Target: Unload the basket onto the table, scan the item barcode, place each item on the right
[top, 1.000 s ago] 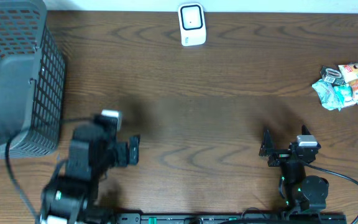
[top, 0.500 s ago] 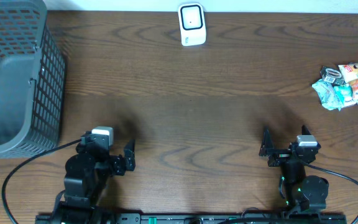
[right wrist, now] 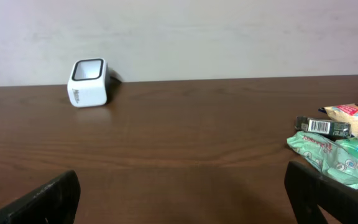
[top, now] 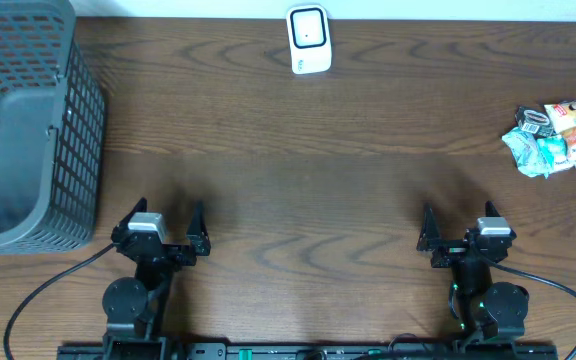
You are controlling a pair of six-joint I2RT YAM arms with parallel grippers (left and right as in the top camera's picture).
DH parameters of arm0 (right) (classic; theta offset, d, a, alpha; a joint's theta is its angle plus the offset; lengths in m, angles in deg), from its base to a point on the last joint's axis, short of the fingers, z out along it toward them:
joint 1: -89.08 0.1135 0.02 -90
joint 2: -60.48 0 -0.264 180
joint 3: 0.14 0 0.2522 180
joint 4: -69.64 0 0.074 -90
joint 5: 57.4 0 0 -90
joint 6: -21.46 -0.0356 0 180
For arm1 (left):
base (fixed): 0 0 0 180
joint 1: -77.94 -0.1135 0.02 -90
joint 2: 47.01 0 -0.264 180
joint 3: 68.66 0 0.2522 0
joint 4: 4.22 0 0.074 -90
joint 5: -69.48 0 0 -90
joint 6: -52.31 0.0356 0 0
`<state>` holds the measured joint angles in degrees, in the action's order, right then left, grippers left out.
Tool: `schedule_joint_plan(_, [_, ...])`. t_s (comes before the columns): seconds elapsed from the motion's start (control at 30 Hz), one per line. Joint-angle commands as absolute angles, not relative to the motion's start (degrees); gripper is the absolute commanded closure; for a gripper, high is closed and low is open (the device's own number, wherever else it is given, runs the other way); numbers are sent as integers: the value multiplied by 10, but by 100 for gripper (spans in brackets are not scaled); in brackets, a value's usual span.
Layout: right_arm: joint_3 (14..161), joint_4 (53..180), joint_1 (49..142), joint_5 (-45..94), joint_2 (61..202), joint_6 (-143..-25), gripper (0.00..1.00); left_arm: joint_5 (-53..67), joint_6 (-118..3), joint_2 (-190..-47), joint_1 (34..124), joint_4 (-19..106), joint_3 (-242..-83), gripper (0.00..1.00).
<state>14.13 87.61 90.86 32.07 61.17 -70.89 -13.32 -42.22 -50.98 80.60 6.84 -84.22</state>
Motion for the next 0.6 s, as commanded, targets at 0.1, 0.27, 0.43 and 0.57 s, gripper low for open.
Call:
schedule_joint_plan(0.1, [139,877,905,323,609,-713,1,-135,-436,-484,783,58,-826,2])
schedule_joint_plan(0.27, [139,877,905,323,609,-713,1,-135,-438,-471,781,68,-826,2])
schedule_joint_plan(0.43, [139,877,905,323,609,-713,1,-134,-455,-471,781,121,-826,2])
schedule_joint_plan(0.57, [139,877,905,323,609,-713,1,-130,-459,-471,781,131,-826,2])
